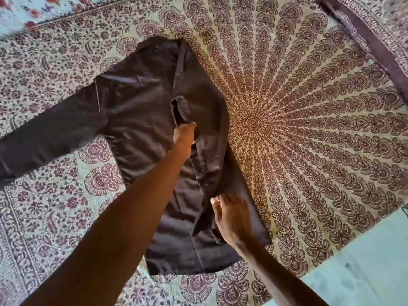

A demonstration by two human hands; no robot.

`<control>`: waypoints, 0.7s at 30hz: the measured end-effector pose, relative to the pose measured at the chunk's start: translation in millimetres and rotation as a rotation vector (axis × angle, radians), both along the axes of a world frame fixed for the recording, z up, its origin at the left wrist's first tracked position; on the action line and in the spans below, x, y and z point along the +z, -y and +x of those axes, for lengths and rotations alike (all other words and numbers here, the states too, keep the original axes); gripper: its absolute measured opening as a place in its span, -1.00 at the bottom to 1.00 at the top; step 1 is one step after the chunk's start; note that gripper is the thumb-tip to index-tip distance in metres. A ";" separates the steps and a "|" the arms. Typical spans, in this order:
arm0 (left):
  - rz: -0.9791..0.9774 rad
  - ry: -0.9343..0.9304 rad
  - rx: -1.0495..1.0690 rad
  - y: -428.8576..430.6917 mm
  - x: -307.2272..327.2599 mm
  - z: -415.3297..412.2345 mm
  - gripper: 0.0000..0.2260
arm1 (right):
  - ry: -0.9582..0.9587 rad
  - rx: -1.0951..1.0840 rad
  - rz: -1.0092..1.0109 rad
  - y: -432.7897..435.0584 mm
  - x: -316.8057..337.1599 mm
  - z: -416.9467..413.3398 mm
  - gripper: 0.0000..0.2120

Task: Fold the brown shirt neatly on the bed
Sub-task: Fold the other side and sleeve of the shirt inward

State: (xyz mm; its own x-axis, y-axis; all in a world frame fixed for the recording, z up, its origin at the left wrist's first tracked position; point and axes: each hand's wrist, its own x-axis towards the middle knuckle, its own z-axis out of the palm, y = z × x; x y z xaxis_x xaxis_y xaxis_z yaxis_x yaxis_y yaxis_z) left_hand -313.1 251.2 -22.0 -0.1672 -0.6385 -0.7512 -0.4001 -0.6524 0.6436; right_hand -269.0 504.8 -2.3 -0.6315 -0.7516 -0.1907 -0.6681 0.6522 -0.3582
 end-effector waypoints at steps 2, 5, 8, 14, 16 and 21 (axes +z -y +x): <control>-0.074 0.085 0.062 2.7 -4.8 9.5 -0.61 | 0.165 -0.186 -0.019 3.6 -9.0 -3.9 -0.76; -0.081 0.139 0.101 2.7 -19.1 27.9 -0.60 | 0.278 -0.349 0.073 10.0 -24.7 -12.3 -0.65; 0.026 0.066 -0.111 -3.7 -26.7 41.3 -0.64 | 0.328 -0.404 0.129 22.5 -31.4 -16.3 -0.47; -0.242 0.268 0.005 -12.5 -30.2 46.7 -0.73 | 0.289 -0.363 0.296 41.9 -29.7 -22.5 -0.79; -0.200 0.276 0.066 -9.5 -30.0 47.4 -0.71 | 0.299 -0.435 0.276 39.6 -27.0 -26.1 -0.84; -0.151 0.279 0.000 -13.7 -29.8 52.5 -0.71 | 0.263 -0.501 0.304 9.3 -22.2 -34.8 -0.81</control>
State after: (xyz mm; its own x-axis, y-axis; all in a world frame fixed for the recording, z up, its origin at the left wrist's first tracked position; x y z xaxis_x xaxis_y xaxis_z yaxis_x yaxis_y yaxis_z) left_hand -260.6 265.0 -51.7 0.0321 -0.7466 -0.6644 -0.5745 -0.5578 0.5990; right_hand -303.8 495.5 -24.5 -0.7950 -0.2657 -0.5453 -0.1714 0.9607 -0.2182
